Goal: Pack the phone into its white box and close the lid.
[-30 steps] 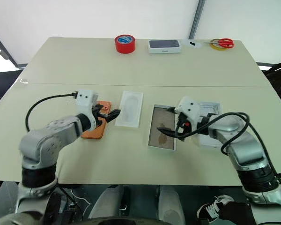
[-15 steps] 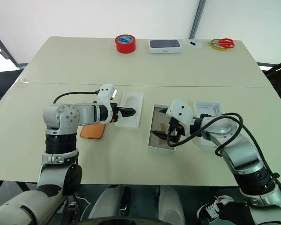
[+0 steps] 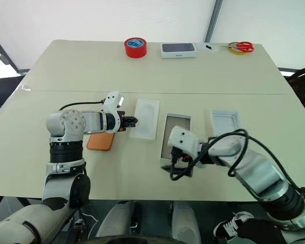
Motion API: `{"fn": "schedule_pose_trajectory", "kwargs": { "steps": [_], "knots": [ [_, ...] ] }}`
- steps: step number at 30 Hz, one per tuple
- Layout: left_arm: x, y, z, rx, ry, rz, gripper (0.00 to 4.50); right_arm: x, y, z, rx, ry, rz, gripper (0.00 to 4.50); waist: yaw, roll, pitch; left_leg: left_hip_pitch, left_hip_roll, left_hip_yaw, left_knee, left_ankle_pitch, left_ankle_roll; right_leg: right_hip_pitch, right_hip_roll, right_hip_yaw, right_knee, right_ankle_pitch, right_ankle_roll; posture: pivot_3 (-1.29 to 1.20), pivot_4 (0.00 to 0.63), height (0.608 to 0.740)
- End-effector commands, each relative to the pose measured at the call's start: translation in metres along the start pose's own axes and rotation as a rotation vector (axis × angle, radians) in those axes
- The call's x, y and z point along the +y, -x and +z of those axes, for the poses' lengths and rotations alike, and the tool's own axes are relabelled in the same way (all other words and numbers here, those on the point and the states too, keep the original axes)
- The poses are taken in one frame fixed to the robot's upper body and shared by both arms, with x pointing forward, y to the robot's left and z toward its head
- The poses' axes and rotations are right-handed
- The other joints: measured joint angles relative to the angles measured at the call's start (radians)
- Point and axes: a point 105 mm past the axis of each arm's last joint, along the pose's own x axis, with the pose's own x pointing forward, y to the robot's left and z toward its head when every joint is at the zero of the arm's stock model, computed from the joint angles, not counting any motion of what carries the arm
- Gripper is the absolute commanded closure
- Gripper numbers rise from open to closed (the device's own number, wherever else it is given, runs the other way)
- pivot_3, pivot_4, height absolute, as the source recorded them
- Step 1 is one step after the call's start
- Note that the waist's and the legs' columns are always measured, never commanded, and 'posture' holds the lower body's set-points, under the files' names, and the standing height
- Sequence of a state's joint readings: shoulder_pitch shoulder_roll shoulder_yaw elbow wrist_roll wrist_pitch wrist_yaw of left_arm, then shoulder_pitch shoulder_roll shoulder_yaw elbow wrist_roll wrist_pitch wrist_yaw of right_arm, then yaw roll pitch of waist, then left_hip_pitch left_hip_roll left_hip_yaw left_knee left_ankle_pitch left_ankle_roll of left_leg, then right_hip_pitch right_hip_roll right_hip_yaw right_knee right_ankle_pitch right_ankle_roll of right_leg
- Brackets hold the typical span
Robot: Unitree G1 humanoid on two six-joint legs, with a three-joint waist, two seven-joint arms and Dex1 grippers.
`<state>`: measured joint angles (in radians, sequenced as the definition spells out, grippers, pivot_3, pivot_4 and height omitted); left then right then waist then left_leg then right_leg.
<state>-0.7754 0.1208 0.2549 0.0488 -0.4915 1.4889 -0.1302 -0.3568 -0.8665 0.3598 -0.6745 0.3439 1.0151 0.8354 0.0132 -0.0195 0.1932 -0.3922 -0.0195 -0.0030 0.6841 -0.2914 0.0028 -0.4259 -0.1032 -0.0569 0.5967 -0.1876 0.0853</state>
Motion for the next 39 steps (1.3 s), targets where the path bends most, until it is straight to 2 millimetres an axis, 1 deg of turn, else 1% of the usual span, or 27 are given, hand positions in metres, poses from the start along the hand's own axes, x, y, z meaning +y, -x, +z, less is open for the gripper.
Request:
{"fn": "schedule_pose_trajectory", "kwargs": {
  "steps": [1, 2, 5, 11, 12, 14, 19, 21, 23, 26, 28, 31, 32, 33, 35, 36, 38, 39],
  "knots": [
    [0.000, 0.009, 0.013, -0.060, 0.011, -0.010, 4.44, 0.001, 0.000, -0.006, 0.065, 0.057, -0.034, 0.00, 0.000, 0.000, 0.000, 0.000, 0.000, 0.000, 0.000, 0.000, 0.000, 0.000, 0.000, 0.000, 0.000, 0.000, 0.000, 0.00, 0.150, 0.739],
    [0.000, 0.011, 0.014, -0.068, 0.017, -0.017, 4.44, 0.000, -0.002, -0.010, 0.086, 0.059, -0.040, 0.00, 0.000, 0.000, 0.000, 0.000, 0.000, 0.000, 0.000, 0.000, 0.000, 0.000, 0.000, 0.000, 0.000, 0.000, 0.000, 0.00, 0.150, 0.739],
    [0.001, 0.018, 0.019, -0.095, 0.022, -0.022, 4.50, -0.001, -0.003, -0.015, 0.115, 0.072, -0.046, 0.84, 0.000, 0.000, 0.000, 0.000, 0.000, 0.000, 0.000, 0.000, 0.000, 0.000, 0.000, 0.000, 0.000, 0.000, 0.000, 0.00, 0.150, 0.739],
    [0.007, 0.029, 0.024, -0.137, 0.037, -0.013, 4.50, -0.006, -0.003, -0.013, 0.111, 0.091, -0.055, 4.04, 0.000, -0.001, 0.000, 0.000, 0.000, 0.000, 0.000, 0.000, 0.000, 0.000, 0.000, 0.000, -0.001, 0.000, 0.000, 0.00, 0.150, 0.739],
    [0.009, 0.032, 0.026, -0.149, 0.046, -0.010, 4.50, -0.008, -0.003, -0.012, 0.105, 0.100, -0.060, 4.45, 0.000, -0.001, 0.000, 0.000, 0.000, 0.000, 0.000, 0.000, 0.000, 0.000, 0.000, 0.000, -0.001, 0.000, 0.000, 0.00, 0.150, 0.739],
    [0.012, 0.037, 0.030, -0.174, 0.064, -0.005, 4.50, -0.010, -0.004, -0.009, 0.095, 0.115, -0.065, 4.45, 0.000, -0.001, 0.000, 0.000, 0.000, 0.000, 0.000, 0.000, 0.000, 0.000, 0.000, 0.000, -0.001, 0.000, 0.000, 0.00, 0.150, 0.739],
    [0.021, 0.056, 0.042, -0.252, 0.124, 0.003, 4.50, -0.010, -0.009, 0.008, 0.030, 0.196, -0.027, 4.45, -0.003, -0.002, 0.000, 0.000, 0.000, 0.000, 0.000, 0.000, -0.001, 0.000, 0.001, 0.000, 0.000, 0.000, 0.000, 0.00, 0.150, 0.739],
    [0.031, 0.068, 0.047, -0.288, 0.153, 0.028, 4.50, -0.013, -0.024, 0.025, -0.020, 0.270, -0.010, 4.45, -0.005, -0.002, 0.001, 0.000, 0.000, 0.000, 0.000, 0.000, -0.001, 0.000, 0.001, 0.000, 0.000, 0.000, 0.000, 0.00, 0.150, 0.739],
    [0.037, 0.075, 0.050, -0.310, 0.166, 0.043, 4.50, -0.017, -0.036, 0.036, -0.045, 0.300, -0.003, 4.45, -0.011, -0.003, 0.001, 0.000, -0.001, 0.000, 0.000, 0.001, -0.002, 0.000, 0.001, 0.000, 0.000, 0.000, 0.000, 0.00, 0.150, 0.739],
    [0.044, 0.087, 0.055, -0.351, 0.167, 0.063, 4.50, -0.030, -0.053, 0.047, -0.050, 0.343, -0.005, 4.45, -0.008, -0.003, 0.001, 0.000, 0.000, 0.000, -0.001, 0.002, -0.003, -0.001, 0.001, 0.000, 0.001, 0.000, 0.000, 0.00, 0.150, 0.739],
    [0.045, 0.091, 0.056, -0.362, 0.156, 0.072, 4.50, -0.035, -0.057, 0.053, -0.055, 0.350, 0.004, 4.45, -0.006, -0.003, 0.001, 0.000, -0.001, 0.000, -0.001, 0.002, -0.003, -0.001, 0.001, 0.000, 0.000, 0.000, 0.000, 0.00, 0.150, 0.739],
    [0.043, 0.092, 0.054, -0.368, 0.145, 0.069, 4.50, -0.037, -0.057, 0.056, -0.068, 0.355, 0.023, 4.45, 0.001, -0.004, 0.001, 0.000, -0.001, 0.000, -0.001, 0.002, -0.003, -0.001, 0.000, 0.000, 0.000, 0.000, 0.000, 0.00, 0.150, 0.739],
    [0.042, 0.092, 0.054, -0.369, 0.142, 0.067, 4.50, -0.038, -0.057, 0.058, -0.075, 0.349, 0.027, 3.87, 0.000, -0.004, 0.001, 0.000, -0.001, -0.001, -0.001, 0.002, -0.004, 0.000, 0.000, 0.000, 0.000, 0.000, 0.000, 0.00, 0.150, 0.739],
    [0.040, 0.091, 0.053, -0.370, 0.140, 0.063, 4.50, -0.037, -0.055, 0.060, -0.091, 0.344, 0.037, 3.58, -0.001, -0.004, 0.001, 0.000, -0.001, -0.001, -0.001, 0.002, -0.004, 0.000, 0.000, 0.000, 0.000, 0.000, 0.000, 0.00, 0.150, 0.739],
    [0.037, 0.088, 0.049, -0.363, 0.131, 0.057, 4.50, -0.036, -0.049, 0.065, -0.127, 0.346, 0.042, 2.65, -0.003, -0.004, 0.001, 0.000, -0.001, 0.000, -0.001, 0.002, -0.004, -0.001, 0.000, 0.000, 0.000, 0.000, 0.000, 0.00, 0.150, 0.739],
    [0.034, 0.087, 0.048, -0.360, 0.130, 0.049, 4.50, -0.037, -0.045, 0.067, -0.141, 0.352, 0.030, 2.06, -0.003, -0.004, 0.001, 0.000, -0.001, 0.000, -0.001, 0.002, -0.004, -0.001, 0.000, 0.000, 0.000, 0.000, 0.000, 0.00, 0.150, 0.739],
    [0.028, 0.082, 0.045, -0.355, 0.133, 0.028, 4.50, -0.042, -0.034, 0.067, -0.159, 0.353, 0.006, 1.10, -0.002, -0.004, 0.001, 0.000, -0.001, -0.001, -0.001, 0.002, -0.005, -0.001, 0.000, 0.000, 0.001, 0.000, 0.000, 0.00, 0.150, 0.739],
    [0.024, 0.079, 0.043, -0.350, 0.127, 0.018, 4.50, -0.044, -0.028, 0.065, -0.167, 0.350, -0.006, 1.10, 0.000, -0.004, 0.001, 0.000, -0.001, -0.001, -0.001, 0.002, -0.005, -0.001, 0.000, 0.000, 0.001, 0.000, 0.000, 0.00, 0.150, 0.739]
  ]
}}
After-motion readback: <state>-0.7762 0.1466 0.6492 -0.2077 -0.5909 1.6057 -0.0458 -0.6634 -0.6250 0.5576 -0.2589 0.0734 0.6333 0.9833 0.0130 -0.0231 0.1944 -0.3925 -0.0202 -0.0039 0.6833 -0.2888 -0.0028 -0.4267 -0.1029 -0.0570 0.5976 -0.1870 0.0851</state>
